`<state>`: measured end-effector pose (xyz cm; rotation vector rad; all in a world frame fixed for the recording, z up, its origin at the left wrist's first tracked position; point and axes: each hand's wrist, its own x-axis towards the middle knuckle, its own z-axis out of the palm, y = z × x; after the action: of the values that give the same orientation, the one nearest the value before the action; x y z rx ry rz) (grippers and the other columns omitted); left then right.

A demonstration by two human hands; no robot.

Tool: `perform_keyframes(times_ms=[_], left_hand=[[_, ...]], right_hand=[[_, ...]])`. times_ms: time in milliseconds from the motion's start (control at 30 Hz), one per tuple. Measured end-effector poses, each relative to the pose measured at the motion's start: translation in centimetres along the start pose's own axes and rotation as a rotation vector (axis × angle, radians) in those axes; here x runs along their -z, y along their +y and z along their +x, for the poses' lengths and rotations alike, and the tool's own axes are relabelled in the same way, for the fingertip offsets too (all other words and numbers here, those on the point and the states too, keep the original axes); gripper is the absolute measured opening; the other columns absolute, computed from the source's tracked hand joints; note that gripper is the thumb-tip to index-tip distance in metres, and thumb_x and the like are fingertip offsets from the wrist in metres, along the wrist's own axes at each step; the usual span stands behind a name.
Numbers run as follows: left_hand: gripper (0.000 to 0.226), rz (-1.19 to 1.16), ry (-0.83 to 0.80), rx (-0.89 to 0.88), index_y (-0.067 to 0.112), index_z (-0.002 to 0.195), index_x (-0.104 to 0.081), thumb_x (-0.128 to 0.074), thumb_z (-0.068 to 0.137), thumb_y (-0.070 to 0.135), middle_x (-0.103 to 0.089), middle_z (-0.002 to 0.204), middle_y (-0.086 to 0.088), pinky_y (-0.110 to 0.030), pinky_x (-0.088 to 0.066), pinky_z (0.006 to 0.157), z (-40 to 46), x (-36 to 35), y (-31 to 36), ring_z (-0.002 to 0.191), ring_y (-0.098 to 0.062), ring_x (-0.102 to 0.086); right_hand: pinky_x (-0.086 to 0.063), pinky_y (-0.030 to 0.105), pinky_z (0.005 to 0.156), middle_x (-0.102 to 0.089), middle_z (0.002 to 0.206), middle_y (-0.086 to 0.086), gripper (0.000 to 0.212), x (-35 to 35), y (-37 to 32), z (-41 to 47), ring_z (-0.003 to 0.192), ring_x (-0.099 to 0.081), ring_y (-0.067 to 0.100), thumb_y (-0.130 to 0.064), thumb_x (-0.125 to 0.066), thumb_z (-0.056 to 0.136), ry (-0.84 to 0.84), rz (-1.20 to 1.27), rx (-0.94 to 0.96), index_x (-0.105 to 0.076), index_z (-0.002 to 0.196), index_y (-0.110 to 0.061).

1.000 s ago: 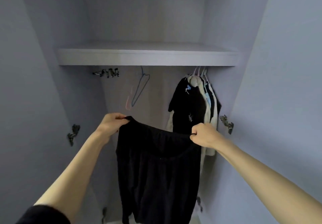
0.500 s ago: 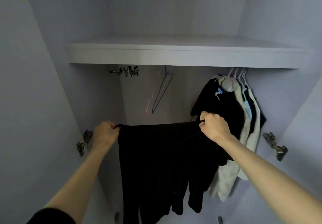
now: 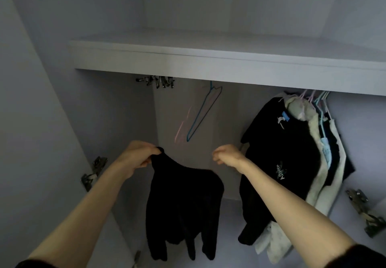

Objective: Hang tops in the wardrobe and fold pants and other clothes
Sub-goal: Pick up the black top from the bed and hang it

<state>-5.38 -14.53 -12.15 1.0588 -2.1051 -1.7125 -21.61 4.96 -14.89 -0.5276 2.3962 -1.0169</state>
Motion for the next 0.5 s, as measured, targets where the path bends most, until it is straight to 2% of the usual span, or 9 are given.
perform_keyframes(times_ms=[33, 100, 167, 233, 300, 367, 400, 433, 500], left_hand=[[0.011, 0.011, 0.002, -0.023, 0.013, 0.073, -0.064, -0.066, 0.082, 0.007, -0.057, 0.064, -0.004, -0.021, -0.039, 0.055, 0.0, -0.2, 0.6, 0.058, -0.012, -0.050], [0.014, 0.056, -0.014, -0.077, 0.013, 0.070, -0.065, -0.066, 0.082, 0.007, -0.054, 0.060, -0.002, -0.020, -0.038, 0.053, 0.0, -0.6, 1.6, 0.056, -0.011, -0.047], [0.019, 0.089, -0.013, -0.130, 0.013, 0.065, -0.064, -0.065, 0.083, 0.007, -0.052, 0.056, 0.000, -0.017, -0.037, 0.048, 0.1, -0.8, 2.0, 0.053, -0.009, -0.045], [0.019, 0.096, -0.001, -0.159, 0.014, 0.065, -0.065, -0.065, 0.083, 0.007, -0.054, 0.051, 0.004, -0.015, -0.037, 0.045, 0.2, -0.7, 2.3, 0.050, -0.007, -0.046], [0.019, 0.098, 0.008, -0.185, 0.014, 0.065, -0.066, -0.065, 0.083, 0.006, -0.053, 0.044, 0.010, -0.013, -0.035, 0.042, 0.3, -0.5, 2.5, 0.042, -0.002, -0.044], [0.020, 0.100, 0.020, -0.198, 0.013, 0.065, -0.066, -0.066, 0.082, 0.005, -0.050, 0.041, 0.012, -0.012, -0.033, 0.040, 0.4, -0.1, 2.7, 0.038, 0.000, -0.041], [0.020, 0.099, 0.029, -0.198, 0.013, 0.064, -0.065, -0.066, 0.082, 0.004, -0.050, 0.040, 0.012, -0.012, -0.033, 0.040, 0.5, 0.2, 2.7, 0.037, 0.000, -0.041], [0.021, 0.100, 0.041, -0.194, 0.014, 0.063, -0.065, -0.066, 0.082, 0.004, -0.049, 0.040, 0.012, -0.012, -0.033, 0.040, 0.6, 0.4, 2.6, 0.038, 0.000, -0.041], [0.023, 0.115, 0.058, -0.188, 0.014, 0.061, -0.065, -0.066, 0.082, 0.005, -0.049, 0.040, 0.012, -0.013, -0.033, 0.040, 0.7, 0.9, 2.4, 0.040, -0.003, -0.041]], right_hand=[[-0.048, 0.016, 0.064, -0.061, 0.122, 0.021, 0.031, -0.1, -1.1, 0.6, 0.088, -0.060, 0.022, -0.010, -0.045, 0.096, 0.001, 0.111, 0.007, -0.056, 0.121, 0.004], [-0.049, 0.026, 0.084, -0.056, 0.129, 0.020, 0.033, -0.2, -3.4, 1.9, 0.106, -0.059, 0.028, -0.015, -0.042, 0.100, -0.003, 0.397, -0.003, -0.048, 0.129, -0.001], [-0.041, 0.039, 0.101, -0.050, 0.135, 0.022, 0.035, -0.3, -5.7, 3.3, 0.122, -0.051, 0.033, -0.018, -0.043, 0.100, -0.020, 0.649, -0.010, -0.046, 0.130, 0.000], [-0.035, 0.043, 0.108, -0.045, 0.139, 0.024, 0.040, -0.6, -7.5, 4.5, 0.122, -0.050, 0.032, -0.021, -0.047, 0.099, -0.039, 0.784, -0.018, -0.046, 0.131, 0.002], [-0.033, 0.044, 0.108, -0.054, 0.131, 0.022, 0.034, -0.7, -8.4, 5.3, 0.114, -0.056, 0.032, -0.021, -0.049, 0.097, -0.066, 0.819, -0.038, -0.055, 0.123, -0.001], [-0.046, 0.041, 0.096, -0.066, 0.095, 0.015, 0.018, -0.7, -8.9, 5.9, 0.085, -0.065, 0.027, -0.020, -0.050, 0.096, -0.086, 0.892, -0.055, -0.062, 0.095, -0.006], [-0.051, 0.037, 0.082, -0.061, 0.078, 0.009, 0.018, -0.7, -9.2, 6.1, 0.069, -0.061, 0.022, -0.020, -0.049, 0.097, -0.081, 0.948, -0.068, -0.058, 0.085, -0.010], [-0.050, 0.033, 0.068, -0.052, 0.069, 0.005, 0.019, -0.6, -9.4, 6.4, 0.059, -0.054, 0.018, -0.019, -0.047, 0.098, -0.058, 0.998, -0.087, -0.054, 0.083, -0.011], [-0.044, 0.027, 0.050, -0.042, 0.062, 0.003, 0.017, -0.3, -9.8, 7.0, 0.050, -0.041, 0.016, -0.012, -0.037, 0.100, 0.049, 1.027, -0.081, -0.051, 0.092, -0.012]])
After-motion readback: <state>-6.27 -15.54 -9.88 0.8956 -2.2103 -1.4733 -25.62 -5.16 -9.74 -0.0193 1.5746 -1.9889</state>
